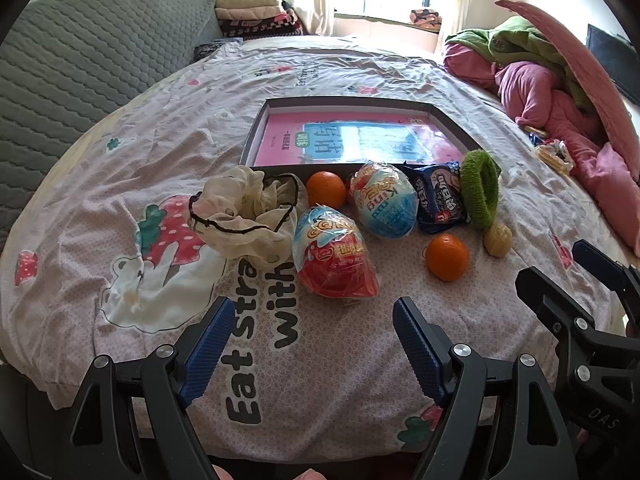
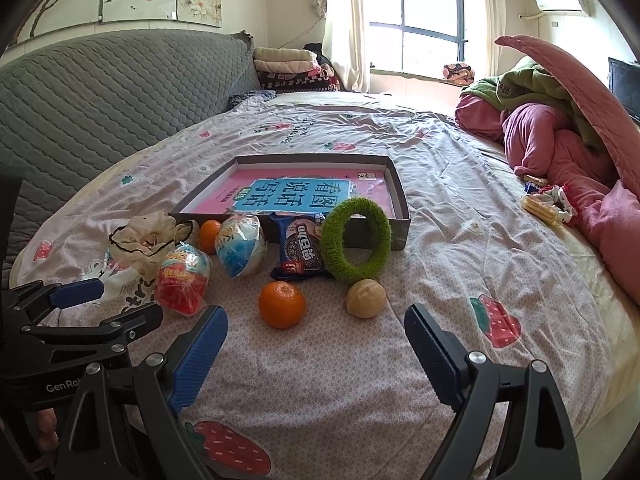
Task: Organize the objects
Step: 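Move left tool to the wrapped Kinder egg while right tool approaches the walnut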
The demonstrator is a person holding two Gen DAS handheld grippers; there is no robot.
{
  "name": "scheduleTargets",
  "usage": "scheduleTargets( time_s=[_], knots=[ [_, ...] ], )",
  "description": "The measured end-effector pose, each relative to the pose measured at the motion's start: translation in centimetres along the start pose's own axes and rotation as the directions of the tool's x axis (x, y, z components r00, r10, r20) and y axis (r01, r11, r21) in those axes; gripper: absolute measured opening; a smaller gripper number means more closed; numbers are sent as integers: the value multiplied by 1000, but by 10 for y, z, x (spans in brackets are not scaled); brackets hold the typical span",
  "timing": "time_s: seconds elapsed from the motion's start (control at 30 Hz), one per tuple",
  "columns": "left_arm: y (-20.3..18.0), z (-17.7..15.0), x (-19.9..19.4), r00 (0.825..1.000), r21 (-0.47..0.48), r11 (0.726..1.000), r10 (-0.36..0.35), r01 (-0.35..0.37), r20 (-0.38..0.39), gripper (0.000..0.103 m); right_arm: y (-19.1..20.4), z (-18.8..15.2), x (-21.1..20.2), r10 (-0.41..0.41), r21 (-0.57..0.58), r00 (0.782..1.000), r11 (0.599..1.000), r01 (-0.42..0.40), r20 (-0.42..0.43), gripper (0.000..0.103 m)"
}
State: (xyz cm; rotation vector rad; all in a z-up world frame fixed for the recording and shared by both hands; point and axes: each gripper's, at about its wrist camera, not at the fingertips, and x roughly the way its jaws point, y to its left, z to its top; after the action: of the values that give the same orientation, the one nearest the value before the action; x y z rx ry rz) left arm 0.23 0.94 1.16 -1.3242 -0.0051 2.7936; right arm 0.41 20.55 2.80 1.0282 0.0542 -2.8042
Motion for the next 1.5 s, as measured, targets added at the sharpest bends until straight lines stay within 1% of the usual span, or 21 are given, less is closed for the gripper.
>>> scheduleTargets(
  time_s=[0.4,0.83,1.27,1.5],
  knots=[
    [5,2,4,1000,-23,1000,-7,7,-4,82,-1,-2,3,4,-6,1000,1000,-4,-9,90],
    [-4,4,10,1000,-7,1000,-22,22,-14,82,-8,-4,10,-2,7,1000,1000,3,-25,90],
    [-9,11,31,998,-10,1000,-22,21,-52,82,-21,-4,30,-9,22,998,1000,10,-60,90],
    [-5,16,44,997,-34,999,-23,20,-69,82,-30,-4,42,-22,26,996,999,24,-85,90]
  ],
)
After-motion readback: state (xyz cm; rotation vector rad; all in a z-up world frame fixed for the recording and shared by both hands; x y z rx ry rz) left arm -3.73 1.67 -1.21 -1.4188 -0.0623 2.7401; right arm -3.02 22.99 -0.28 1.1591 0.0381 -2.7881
